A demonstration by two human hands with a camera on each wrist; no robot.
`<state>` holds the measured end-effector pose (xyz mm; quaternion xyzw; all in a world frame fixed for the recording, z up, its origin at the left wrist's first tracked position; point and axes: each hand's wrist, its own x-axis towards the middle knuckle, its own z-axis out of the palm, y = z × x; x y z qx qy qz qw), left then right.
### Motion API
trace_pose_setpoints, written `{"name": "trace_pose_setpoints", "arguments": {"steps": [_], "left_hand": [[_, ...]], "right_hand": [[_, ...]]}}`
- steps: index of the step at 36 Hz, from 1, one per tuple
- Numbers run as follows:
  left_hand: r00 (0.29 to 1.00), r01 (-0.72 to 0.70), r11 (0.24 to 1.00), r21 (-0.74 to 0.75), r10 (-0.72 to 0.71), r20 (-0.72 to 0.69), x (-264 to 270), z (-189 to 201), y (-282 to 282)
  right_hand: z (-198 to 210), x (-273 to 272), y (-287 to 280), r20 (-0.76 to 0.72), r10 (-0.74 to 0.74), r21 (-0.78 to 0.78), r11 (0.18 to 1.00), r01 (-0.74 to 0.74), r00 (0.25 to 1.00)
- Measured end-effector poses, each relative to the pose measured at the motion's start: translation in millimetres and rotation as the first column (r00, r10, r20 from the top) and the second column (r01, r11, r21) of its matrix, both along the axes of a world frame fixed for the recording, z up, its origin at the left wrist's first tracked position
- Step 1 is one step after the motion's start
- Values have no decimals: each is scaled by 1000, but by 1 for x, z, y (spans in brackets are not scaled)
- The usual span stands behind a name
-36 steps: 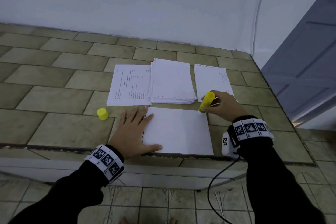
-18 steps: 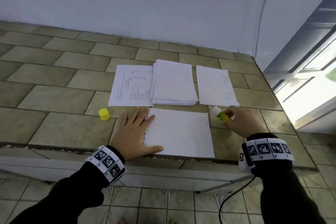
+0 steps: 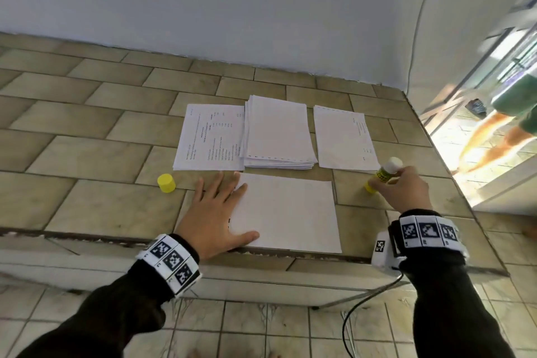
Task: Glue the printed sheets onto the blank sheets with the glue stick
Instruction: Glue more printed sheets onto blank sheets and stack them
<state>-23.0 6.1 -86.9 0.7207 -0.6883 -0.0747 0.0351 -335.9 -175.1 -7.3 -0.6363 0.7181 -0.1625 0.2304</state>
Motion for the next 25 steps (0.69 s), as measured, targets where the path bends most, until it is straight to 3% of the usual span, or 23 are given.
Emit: {"name": "trace_pose_setpoints", "arguments": {"steps": [4, 7, 11, 15, 17, 25], "left_hand": [[1000, -5, 1000, 20, 5, 13, -1, 2, 1], [1000, -7, 1000, 20, 7, 15, -2, 4, 1], [1000, -6, 999, 36, 5, 28, -2, 5, 1], [999, 3, 998, 60, -5, 35, -3, 6, 0], [999, 5, 998, 60, -7, 38, -2, 7, -1], [1000, 2, 997, 73, -4, 29, -1, 5, 1]], "right_hand": [[-6, 1, 12, -175, 57, 221, 975, -17, 983], [-9, 22, 23, -133, 215, 317, 934, -164, 968], [2, 60, 27, -104, 377, 227, 910, -347, 921], [4, 89, 5, -71, 288, -50, 955, -292, 955], [-1, 97, -12, -88, 260, -106, 957, -269, 962], [-23, 111, -51, -243, 176, 108, 982, -154, 954]]}}
